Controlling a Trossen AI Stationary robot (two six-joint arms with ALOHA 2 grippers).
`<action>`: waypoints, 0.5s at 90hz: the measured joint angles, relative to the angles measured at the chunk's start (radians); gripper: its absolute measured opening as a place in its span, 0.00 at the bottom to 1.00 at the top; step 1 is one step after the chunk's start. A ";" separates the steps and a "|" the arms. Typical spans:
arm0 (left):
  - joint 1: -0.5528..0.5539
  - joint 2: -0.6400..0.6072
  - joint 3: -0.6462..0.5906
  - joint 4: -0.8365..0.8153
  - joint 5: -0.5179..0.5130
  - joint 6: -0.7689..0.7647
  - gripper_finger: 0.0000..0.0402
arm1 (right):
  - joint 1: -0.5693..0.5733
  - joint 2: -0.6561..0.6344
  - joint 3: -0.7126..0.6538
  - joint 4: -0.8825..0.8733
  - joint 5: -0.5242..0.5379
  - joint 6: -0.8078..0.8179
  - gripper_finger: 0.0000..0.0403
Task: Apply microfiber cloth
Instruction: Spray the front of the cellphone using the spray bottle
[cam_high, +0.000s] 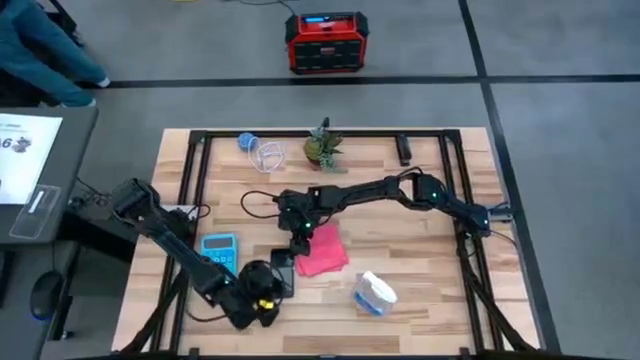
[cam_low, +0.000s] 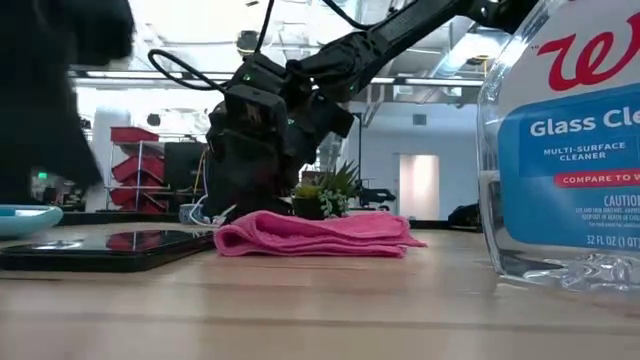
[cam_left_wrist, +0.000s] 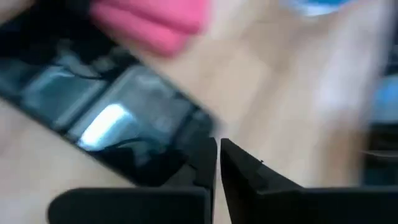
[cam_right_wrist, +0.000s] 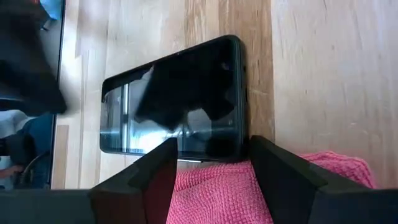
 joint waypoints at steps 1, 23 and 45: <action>-0.004 -0.002 0.000 0.005 0.007 0.000 0.00 | 0.000 0.000 0.000 0.000 0.000 0.000 0.49; -0.037 0.040 -0.020 0.071 0.059 -0.012 0.00 | 0.000 0.002 -0.001 0.024 0.003 0.010 0.49; 0.015 0.177 -0.036 0.155 0.076 -0.017 0.00 | 0.002 0.002 -0.002 0.030 0.008 0.018 0.49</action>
